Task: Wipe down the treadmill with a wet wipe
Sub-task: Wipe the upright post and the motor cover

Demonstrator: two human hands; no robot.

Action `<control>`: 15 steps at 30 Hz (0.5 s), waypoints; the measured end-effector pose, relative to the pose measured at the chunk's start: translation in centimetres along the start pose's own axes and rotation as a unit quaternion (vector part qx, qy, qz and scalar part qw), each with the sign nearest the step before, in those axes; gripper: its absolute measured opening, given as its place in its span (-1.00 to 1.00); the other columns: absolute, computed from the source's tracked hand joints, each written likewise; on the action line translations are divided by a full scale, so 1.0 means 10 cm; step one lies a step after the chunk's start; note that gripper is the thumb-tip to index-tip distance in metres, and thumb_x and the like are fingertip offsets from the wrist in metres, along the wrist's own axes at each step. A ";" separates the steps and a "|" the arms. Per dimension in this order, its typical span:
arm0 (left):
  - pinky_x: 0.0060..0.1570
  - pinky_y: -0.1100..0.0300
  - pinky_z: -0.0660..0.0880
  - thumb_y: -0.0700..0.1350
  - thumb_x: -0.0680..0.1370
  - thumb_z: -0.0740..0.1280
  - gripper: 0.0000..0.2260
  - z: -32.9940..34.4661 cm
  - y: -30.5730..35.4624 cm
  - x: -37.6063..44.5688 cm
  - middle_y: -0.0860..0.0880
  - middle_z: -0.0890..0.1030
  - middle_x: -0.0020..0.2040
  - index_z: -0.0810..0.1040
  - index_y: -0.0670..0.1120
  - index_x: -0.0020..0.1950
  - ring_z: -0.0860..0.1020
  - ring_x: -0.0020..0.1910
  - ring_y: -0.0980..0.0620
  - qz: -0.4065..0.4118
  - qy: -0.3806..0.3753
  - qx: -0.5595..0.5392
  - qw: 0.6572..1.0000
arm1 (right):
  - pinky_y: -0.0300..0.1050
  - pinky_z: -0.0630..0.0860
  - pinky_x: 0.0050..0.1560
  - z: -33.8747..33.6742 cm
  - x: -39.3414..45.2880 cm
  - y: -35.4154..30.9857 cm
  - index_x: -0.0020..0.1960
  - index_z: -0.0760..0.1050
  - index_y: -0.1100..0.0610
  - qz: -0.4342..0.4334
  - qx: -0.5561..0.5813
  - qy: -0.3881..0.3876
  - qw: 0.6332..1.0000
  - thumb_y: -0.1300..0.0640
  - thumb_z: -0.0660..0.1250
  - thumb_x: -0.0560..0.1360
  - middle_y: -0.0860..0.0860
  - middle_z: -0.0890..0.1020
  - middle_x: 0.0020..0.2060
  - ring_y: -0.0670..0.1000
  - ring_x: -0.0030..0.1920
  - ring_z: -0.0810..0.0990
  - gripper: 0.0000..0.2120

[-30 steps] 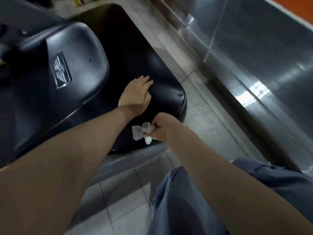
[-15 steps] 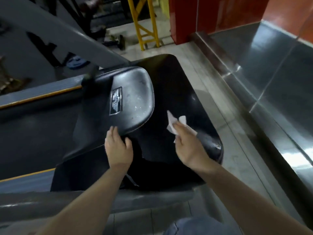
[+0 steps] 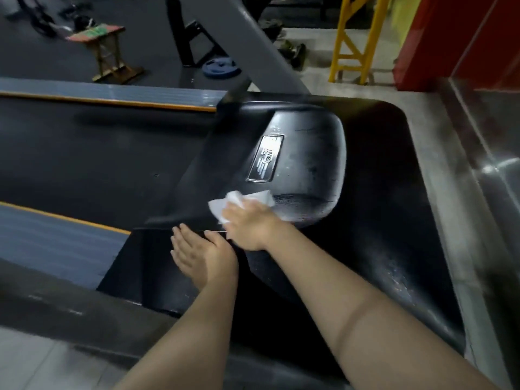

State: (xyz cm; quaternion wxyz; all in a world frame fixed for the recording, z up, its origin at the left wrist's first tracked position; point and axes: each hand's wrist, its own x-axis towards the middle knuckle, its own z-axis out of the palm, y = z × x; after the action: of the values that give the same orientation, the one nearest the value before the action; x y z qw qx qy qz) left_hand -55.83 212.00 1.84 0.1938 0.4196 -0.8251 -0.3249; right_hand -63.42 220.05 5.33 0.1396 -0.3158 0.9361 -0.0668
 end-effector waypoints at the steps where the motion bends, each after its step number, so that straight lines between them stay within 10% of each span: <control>1: 0.55 0.07 -0.12 -0.05 0.63 0.05 -0.48 0.02 -0.01 0.06 -0.12 0.16 0.60 0.16 -0.18 0.58 0.08 0.59 -0.04 -0.042 0.019 -0.005 0.999 | 0.18 0.21 0.37 0.00 0.16 -0.15 0.31 0.35 0.05 -0.050 -0.002 -0.037 0.998 -0.04 -0.06 0.61 0.07 0.34 0.39 0.18 0.41 0.28 -0.62; 9: 0.56 0.08 -0.16 -0.10 0.66 0.02 -0.49 0.08 0.00 0.13 -0.05 0.04 0.63 0.05 -0.15 0.61 -0.02 0.61 0.02 -0.082 0.026 0.068 0.994 | -0.12 -0.17 0.47 -0.39 -0.30 0.93 0.57 0.04 -0.08 -0.114 -0.056 -0.041 0.991 -0.01 0.01 0.68 -0.16 -0.02 0.57 -0.03 0.54 -0.08 -0.53; 15: 0.55 0.08 -0.09 -0.13 0.65 0.08 -0.51 0.10 -0.04 0.17 -0.07 0.13 0.61 0.15 -0.16 0.59 0.06 0.60 0.00 -0.078 0.043 0.076 0.993 | 0.16 0.14 0.44 -0.10 1.12 -0.19 0.40 0.31 0.03 -0.262 -0.130 -0.079 0.953 -0.03 -0.03 0.66 0.00 0.31 0.42 0.18 0.45 0.22 -0.63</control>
State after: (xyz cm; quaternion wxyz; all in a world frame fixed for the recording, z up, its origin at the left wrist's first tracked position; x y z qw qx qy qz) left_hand -57.23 210.80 0.91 0.1705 0.5098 -0.8031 -0.2571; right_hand -71.12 211.75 4.25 0.1481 -0.5700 0.8068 0.0462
